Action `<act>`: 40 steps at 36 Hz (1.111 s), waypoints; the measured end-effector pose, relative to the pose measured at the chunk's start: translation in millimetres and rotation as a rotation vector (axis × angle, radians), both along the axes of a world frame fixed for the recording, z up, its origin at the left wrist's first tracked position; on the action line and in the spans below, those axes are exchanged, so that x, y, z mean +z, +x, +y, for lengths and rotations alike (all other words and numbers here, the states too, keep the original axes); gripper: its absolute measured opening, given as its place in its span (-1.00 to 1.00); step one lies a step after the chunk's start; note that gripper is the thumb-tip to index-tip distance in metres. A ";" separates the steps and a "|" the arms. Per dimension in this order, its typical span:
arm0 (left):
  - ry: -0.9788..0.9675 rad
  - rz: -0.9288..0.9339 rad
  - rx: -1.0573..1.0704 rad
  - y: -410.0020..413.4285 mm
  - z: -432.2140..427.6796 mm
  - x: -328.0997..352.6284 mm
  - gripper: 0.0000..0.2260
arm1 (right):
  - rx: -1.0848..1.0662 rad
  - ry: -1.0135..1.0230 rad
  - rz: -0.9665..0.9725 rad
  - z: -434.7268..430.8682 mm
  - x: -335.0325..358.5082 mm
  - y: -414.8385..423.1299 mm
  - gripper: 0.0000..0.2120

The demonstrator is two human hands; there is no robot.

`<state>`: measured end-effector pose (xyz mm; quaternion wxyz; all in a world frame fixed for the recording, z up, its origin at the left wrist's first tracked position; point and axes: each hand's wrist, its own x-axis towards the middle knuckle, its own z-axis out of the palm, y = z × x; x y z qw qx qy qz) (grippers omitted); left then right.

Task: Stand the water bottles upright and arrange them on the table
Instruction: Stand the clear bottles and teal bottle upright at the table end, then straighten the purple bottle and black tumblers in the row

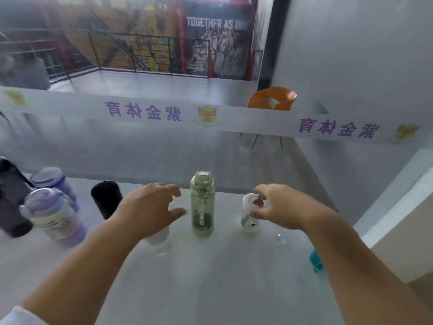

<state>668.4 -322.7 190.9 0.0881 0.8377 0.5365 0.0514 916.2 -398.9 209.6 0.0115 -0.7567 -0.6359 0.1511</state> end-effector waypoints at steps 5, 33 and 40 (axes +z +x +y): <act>-0.004 0.049 0.113 -88.7 -23.6 -3.2 -0.64 | 0.121 -0.025 -0.016 7.3 -2.8 -81.7 -0.41; -0.135 0.061 0.646 -426.5 34.2 -29.1 -0.62 | 0.665 -0.073 0.065 187.8 -41.2 -424.5 -0.50; -0.162 0.070 0.716 -483.4 111.8 -27.4 -0.62 | 0.783 -0.013 0.065 268.6 -26.6 -484.9 -0.45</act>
